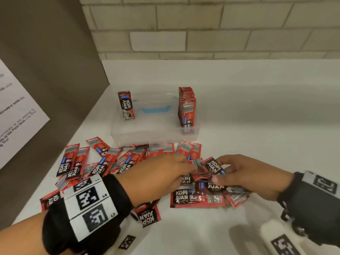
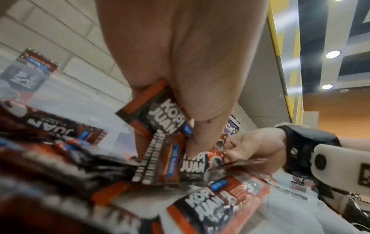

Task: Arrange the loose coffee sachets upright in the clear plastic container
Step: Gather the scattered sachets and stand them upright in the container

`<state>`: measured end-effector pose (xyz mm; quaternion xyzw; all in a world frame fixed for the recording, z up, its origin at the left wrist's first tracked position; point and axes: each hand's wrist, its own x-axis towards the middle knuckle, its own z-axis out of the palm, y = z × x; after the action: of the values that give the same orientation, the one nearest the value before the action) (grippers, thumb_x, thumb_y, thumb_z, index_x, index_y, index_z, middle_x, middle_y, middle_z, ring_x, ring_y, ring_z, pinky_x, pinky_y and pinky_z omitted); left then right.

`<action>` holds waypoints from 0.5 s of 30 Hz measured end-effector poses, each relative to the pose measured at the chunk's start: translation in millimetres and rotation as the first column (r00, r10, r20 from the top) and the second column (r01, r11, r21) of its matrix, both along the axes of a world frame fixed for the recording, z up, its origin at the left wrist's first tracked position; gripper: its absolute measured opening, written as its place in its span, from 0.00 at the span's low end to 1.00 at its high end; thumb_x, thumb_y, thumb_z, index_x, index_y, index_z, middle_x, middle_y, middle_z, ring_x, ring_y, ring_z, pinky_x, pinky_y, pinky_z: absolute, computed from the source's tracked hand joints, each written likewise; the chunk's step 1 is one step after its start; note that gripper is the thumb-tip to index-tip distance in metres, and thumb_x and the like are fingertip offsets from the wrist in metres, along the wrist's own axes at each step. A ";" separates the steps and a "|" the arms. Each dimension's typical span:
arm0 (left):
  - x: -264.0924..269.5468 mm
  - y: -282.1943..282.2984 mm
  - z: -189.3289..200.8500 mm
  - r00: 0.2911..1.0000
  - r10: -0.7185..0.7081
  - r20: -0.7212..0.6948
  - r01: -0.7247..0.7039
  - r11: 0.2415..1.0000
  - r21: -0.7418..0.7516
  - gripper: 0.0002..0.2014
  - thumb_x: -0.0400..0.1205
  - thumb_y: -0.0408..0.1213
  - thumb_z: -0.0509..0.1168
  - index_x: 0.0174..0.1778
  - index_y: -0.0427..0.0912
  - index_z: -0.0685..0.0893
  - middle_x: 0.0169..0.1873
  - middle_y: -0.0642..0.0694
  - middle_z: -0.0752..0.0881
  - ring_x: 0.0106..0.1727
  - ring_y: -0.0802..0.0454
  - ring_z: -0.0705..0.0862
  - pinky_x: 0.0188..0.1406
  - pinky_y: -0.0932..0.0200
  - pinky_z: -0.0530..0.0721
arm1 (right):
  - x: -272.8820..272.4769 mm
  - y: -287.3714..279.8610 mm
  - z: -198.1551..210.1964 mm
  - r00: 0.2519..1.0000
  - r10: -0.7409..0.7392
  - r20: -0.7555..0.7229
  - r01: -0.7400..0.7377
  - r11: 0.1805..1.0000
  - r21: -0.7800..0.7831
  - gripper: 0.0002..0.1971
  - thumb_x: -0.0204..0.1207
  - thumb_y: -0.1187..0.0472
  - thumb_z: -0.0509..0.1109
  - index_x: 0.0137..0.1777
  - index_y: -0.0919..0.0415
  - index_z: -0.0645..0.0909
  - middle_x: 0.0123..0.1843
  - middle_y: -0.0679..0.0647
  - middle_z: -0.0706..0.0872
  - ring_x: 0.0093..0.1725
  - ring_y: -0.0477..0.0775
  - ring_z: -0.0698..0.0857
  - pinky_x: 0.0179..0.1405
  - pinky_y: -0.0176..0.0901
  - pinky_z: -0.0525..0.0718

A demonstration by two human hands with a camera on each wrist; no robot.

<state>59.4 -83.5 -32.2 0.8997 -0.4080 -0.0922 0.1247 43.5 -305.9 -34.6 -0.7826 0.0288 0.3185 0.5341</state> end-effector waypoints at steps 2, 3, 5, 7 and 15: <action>2.8 2.0 3.2 1.000 0.016 -0.011 -0.017 0.999 -0.045 0.22 0.86 0.37 0.55 0.78 0.51 0.70 0.63 0.51 0.78 0.62 0.56 0.75 0.62 0.57 0.74 | 2.8 -4.1 0.0 0.997 -0.047 -0.063 0.054 0.992 0.113 0.26 0.62 0.59 0.82 0.59 0.66 0.80 0.48 0.68 0.89 0.40 0.65 0.88 0.41 0.51 0.87; 4.4 3.4 4.4 0.999 0.028 -0.028 -0.030 0.997 -0.076 0.21 0.86 0.36 0.56 0.77 0.50 0.71 0.63 0.51 0.78 0.62 0.57 0.76 0.63 0.58 0.74 | 4.2 -6.3 0.3 0.994 -0.057 -0.092 0.072 0.984 0.162 0.27 0.62 0.59 0.83 0.60 0.66 0.80 0.49 0.68 0.89 0.41 0.64 0.87 0.44 0.52 0.86; 8.3 6.2 5.9 0.997 0.056 -0.054 -0.063 0.987 -0.150 0.21 0.85 0.36 0.58 0.75 0.50 0.72 0.62 0.52 0.78 0.62 0.58 0.76 0.63 0.60 0.74 | 7.0 -9.2 3.0 0.988 -0.086 -0.132 0.113 0.970 0.215 0.24 0.65 0.61 0.79 0.61 0.66 0.80 0.43 0.63 0.88 0.31 0.57 0.86 0.32 0.43 0.84; 10.1 7.3 7.0 0.993 0.092 -0.075 -0.106 0.973 -0.205 0.22 0.84 0.34 0.58 0.75 0.49 0.71 0.63 0.53 0.76 0.63 0.59 0.76 0.64 0.64 0.73 | 9.6 -10.0 5.3 0.980 -0.113 -0.162 0.148 0.962 0.228 0.19 0.70 0.64 0.72 0.61 0.65 0.80 0.40 0.59 0.87 0.23 0.52 0.83 0.20 0.36 0.80; 6.4 5.2 13.1 0.973 0.156 -0.173 -0.193 0.954 -0.228 0.19 0.85 0.34 0.54 0.68 0.59 0.62 0.45 0.43 0.80 0.42 0.50 0.77 0.44 0.52 0.75 | 16.0 -1.7 2.9 0.988 -0.090 -0.128 0.119 0.965 0.235 0.17 0.78 0.75 0.63 0.61 0.59 0.82 0.30 0.52 0.82 0.22 0.48 0.77 0.17 0.36 0.73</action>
<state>65.9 -78.3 -19.0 0.9005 -0.3241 -0.0988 0.2725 59.4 -307.7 -31.7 -0.6890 0.0621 0.3360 0.6391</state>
